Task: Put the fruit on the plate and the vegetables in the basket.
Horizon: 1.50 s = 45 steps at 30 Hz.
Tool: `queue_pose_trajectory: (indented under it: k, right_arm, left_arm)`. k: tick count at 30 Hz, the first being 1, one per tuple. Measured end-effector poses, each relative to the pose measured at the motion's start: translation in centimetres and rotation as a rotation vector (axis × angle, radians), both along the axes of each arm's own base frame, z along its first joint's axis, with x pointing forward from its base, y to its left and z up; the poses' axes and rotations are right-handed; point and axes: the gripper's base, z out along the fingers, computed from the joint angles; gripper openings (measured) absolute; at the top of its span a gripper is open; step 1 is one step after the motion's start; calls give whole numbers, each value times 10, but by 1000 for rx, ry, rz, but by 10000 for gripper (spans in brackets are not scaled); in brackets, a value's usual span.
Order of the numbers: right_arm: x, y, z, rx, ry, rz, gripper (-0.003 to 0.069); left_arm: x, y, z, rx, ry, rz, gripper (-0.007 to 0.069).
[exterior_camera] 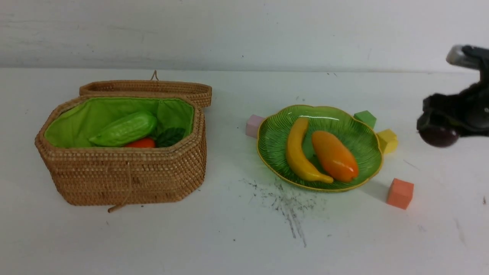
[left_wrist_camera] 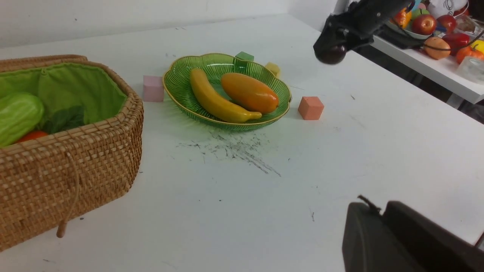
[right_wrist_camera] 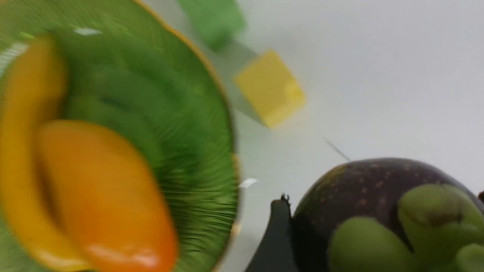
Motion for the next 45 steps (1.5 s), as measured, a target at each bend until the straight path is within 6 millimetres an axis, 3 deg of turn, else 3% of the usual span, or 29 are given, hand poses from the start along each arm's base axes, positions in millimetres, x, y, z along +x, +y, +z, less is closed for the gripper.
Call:
queue_pose_trajectory:
  k: [3, 4, 8, 12, 16, 19, 21, 23, 24, 25, 28, 30, 31, 32, 33, 35, 36, 38, 42, 43, 45]
  right_arm:
    - [4, 37, 9, 23, -103, 107, 591]
    - [5, 41, 8, 25, -110, 117, 591]
    - [25, 71, -19, 1, -169, 179, 591]
    - [36, 79, -41, -4, -176, 164, 593]
    - [38, 79, -47, -6, -166, 161, 660]
    - [32, 80, -36, 2, -165, 176, 680]
    - [25, 80, -22, 11, -170, 193, 668]
    - [11, 81, 5, 24, -189, 221, 633]
    - [9, 81, 7, 26, -190, 224, 624]
    - [1, 82, 18, 33, -186, 243, 604]
    - [-51, 81, 70, 42, -158, 328, 460]
    - [-78, 78, 84, 28, -129, 353, 368]
    - [-100, 75, 89, 11, -108, 366, 283]
    - [-103, 75, 90, 7, -111, 367, 283]
    - [-134, 69, 96, -18, -116, 371, 180]
    - [-167, 64, 92, -33, -115, 373, 97]
    - [-171, 64, 91, -33, -115, 374, 81]
    - [-219, 58, 86, -24, -154, 367, 13]
    - [-280, 51, 74, 13, -236, 327, 1]
    - [-280, 51, 72, 16, -228, 324, 1]
    - [-307, 46, 63, 32, -270, 289, 1]
  left_arm:
    - [0, 0, 0, 0, 0, 0, 57]
    - [0, 0, 0, 0, 0, 0, 57]
    - [-1, -1, 0, -10, 9, -8, 58]
    - [-1, -1, 0, -19, 18, -15, 60]
    - [-2, -2, 0, -25, 25, -20, 60]
    - [-2, -2, 0, -30, 29, -24, 61]
    - [-2, -2, 0, -30, 29, -24, 64]
    - [-2, -2, 0, -31, 29, -24, 68]
    - [-2, -2, 0, -31, 29, -24, 68]
    - [-2, -2, 0, -31, 27, -24, 69]
    - [-1, -2, 1, -26, 7, -16, 53]
    - [-1, 0, 2, -22, -17, -9, 24]
    - [-2, 2, 2, -25, -39, -4, -6]
    - [-3, 2, 2, -27, -43, -3, -10]
    - [-6, 7, 0, -46, -81, 3, -13]
    - [-10, 11, -7, -68, -118, 8, -13]
    - [-11, 12, -8, -77, -128, 9, -13]
    - [-11, 12, -24, -115, -169, 10, -13]
    - [0, 2, -53, -140, -196, 10, -13]
    - [0, 2, -53, -145, -201, 10, -13]
    - [7, -5, -70, -144, -200, 10, -13]
